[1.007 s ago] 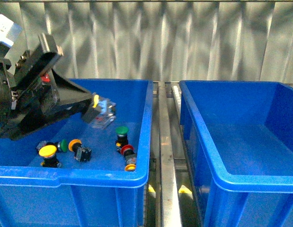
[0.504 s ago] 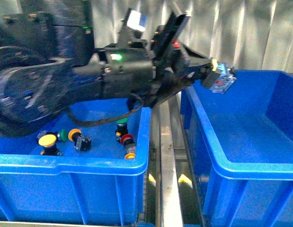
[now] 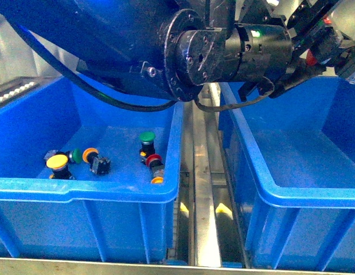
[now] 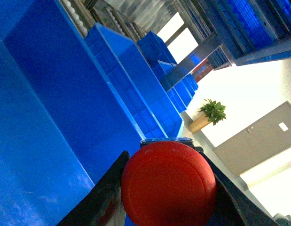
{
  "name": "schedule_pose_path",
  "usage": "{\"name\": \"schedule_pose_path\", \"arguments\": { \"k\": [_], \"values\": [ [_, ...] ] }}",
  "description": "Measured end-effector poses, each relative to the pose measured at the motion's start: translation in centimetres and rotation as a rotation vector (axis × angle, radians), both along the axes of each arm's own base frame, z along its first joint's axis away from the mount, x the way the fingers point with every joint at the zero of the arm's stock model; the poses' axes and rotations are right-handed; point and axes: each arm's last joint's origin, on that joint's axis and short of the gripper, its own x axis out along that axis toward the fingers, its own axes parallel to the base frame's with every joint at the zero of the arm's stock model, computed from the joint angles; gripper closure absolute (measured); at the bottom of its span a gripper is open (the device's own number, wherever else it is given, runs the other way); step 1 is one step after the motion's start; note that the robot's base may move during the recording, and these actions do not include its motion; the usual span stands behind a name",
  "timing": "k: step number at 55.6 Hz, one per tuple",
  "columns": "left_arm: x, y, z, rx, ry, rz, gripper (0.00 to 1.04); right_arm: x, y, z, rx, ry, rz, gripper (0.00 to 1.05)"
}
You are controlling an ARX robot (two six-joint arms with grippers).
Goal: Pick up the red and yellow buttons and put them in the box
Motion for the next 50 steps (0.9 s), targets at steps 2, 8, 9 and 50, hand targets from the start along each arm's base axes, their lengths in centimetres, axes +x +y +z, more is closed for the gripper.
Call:
{"name": "schedule_pose_path", "arguments": {
  "k": [2,8,9,50],
  "values": [
    [-0.1,-0.3,-0.1,0.002,-0.003,-0.016,0.72,0.0,0.0,0.0,0.0,0.0,0.0,0.07],
    [-0.3,-0.7,-0.1,0.002,-0.007,-0.03,0.72,0.1,0.0,0.2,-0.018,-0.033,-0.037,0.07],
    [-0.3,-0.8,0.0,0.002,-0.007,-0.032,0.72,0.2,0.1,0.3,-0.035,-0.046,-0.053,0.07],
    [-1.0,-0.7,0.9,0.018,-0.05,-0.039,0.72,11.8,-10.9,11.5,1.405,-0.306,-0.429,0.07]
  ]
}}
